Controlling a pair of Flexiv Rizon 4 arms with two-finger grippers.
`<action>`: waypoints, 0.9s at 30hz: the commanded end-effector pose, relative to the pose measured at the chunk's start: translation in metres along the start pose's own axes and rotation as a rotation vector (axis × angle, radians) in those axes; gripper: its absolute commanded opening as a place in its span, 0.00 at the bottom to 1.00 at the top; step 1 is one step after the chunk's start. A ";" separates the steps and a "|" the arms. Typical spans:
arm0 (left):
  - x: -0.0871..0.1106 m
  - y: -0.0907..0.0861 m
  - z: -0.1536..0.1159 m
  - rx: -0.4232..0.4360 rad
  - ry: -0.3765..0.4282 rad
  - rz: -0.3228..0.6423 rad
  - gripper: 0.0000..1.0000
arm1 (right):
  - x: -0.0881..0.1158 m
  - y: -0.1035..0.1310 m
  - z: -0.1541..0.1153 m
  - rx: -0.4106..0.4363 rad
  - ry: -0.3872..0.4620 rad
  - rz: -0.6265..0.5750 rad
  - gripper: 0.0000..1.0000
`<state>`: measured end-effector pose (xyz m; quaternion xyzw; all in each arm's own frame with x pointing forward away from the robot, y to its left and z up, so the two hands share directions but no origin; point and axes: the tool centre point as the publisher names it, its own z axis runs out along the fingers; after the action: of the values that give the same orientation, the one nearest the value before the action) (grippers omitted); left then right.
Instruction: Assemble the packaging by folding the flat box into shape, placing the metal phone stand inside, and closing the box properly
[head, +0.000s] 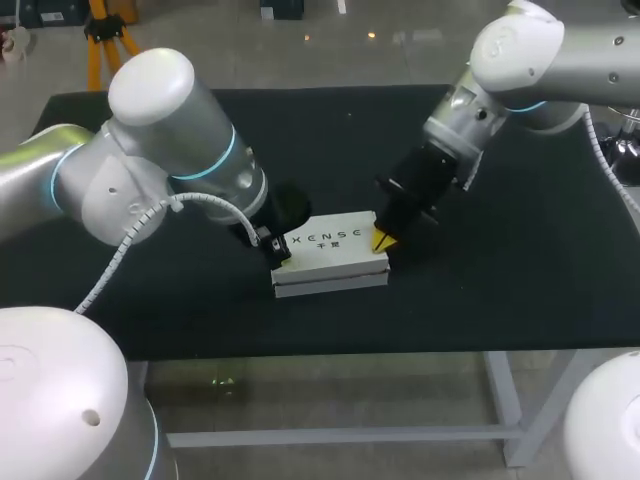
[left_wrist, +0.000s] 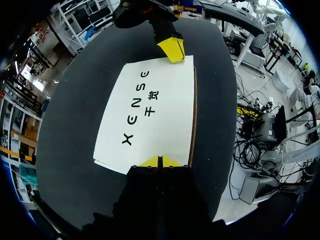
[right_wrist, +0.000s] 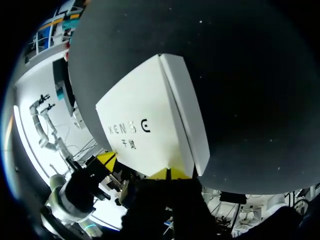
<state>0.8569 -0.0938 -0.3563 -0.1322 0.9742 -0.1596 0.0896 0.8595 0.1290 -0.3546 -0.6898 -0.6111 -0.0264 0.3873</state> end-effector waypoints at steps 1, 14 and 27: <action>0.002 -0.001 0.008 -0.004 -0.004 -0.001 0.00 | -0.004 0.003 0.004 0.013 0.007 0.002 0.00; 0.006 0.004 0.021 0.001 0.004 -0.015 0.00 | -0.015 0.010 0.014 0.048 0.036 0.022 0.00; 0.007 0.007 0.026 0.016 0.017 -0.021 0.00 | -0.025 0.016 0.024 0.075 0.061 0.044 0.00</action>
<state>0.8536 -0.0958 -0.3757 -0.1397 0.9722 -0.1701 0.0796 0.8559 0.1255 -0.3795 -0.6907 -0.5838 -0.0209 0.4262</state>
